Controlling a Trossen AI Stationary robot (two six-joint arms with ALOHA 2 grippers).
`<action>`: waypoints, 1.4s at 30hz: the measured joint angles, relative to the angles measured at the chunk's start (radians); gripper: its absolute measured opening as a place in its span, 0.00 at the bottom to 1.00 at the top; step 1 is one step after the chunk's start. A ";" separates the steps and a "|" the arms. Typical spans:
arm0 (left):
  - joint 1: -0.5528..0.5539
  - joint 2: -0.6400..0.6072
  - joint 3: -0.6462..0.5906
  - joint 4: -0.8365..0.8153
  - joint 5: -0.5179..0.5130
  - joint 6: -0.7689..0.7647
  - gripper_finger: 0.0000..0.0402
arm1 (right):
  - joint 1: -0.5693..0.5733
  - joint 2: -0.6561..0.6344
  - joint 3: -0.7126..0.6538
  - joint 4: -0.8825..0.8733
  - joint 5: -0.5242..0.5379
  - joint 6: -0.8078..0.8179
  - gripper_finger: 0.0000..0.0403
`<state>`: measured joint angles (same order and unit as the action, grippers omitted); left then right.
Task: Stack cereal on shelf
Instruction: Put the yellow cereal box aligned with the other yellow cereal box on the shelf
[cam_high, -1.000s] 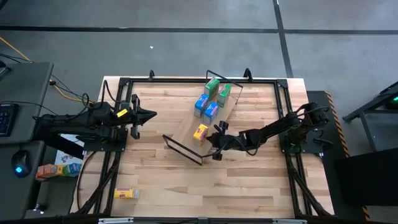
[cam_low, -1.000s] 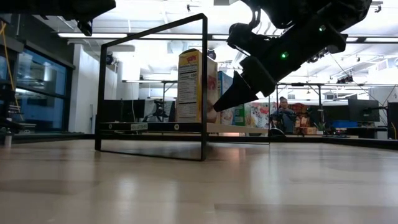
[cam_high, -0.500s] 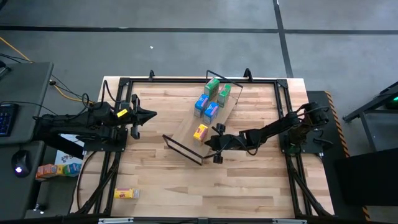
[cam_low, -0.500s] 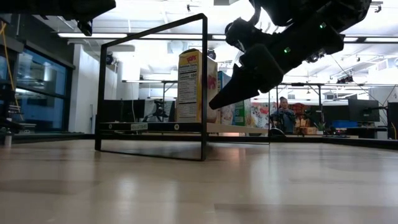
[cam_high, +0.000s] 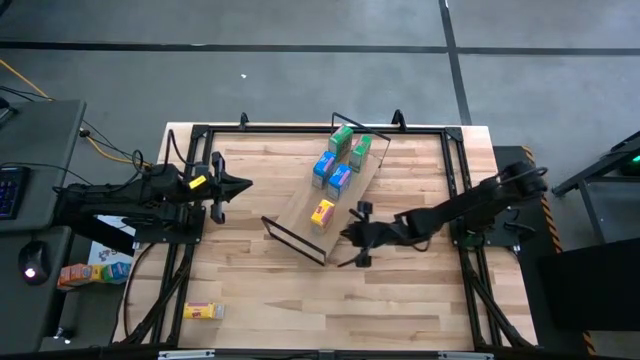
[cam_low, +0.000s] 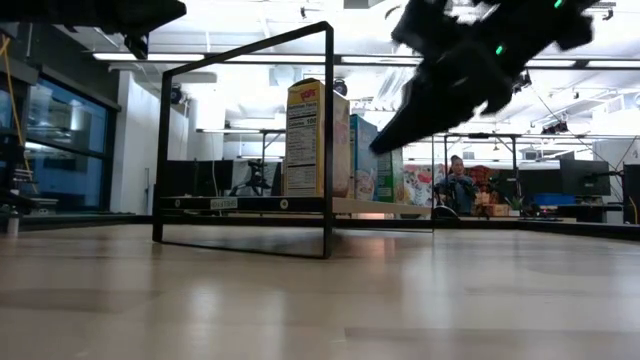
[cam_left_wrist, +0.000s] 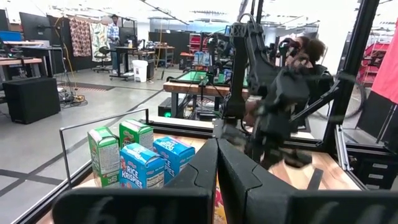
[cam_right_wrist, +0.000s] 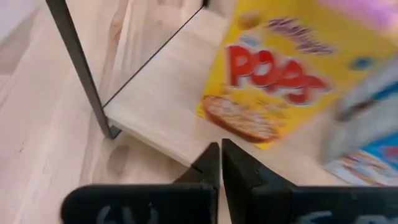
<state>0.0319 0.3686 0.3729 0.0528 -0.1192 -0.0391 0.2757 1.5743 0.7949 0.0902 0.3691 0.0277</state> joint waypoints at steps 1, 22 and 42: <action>0.000 0.000 0.000 -0.003 0.000 0.000 0.01 | 0.013 -0.028 -0.009 -0.009 0.027 0.005 0.00; 0.000 0.022 0.000 -0.005 -0.026 -0.001 0.01 | 0.179 -0.435 -0.528 0.569 0.410 0.021 0.00; 0.000 0.164 0.030 -0.002 -0.023 -0.007 0.14 | 0.004 -0.435 -0.502 0.685 0.357 -0.028 0.00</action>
<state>0.0322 0.5331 0.4026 0.0505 -0.1426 -0.0464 0.2798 1.1389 0.2928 0.7753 0.7265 -0.0001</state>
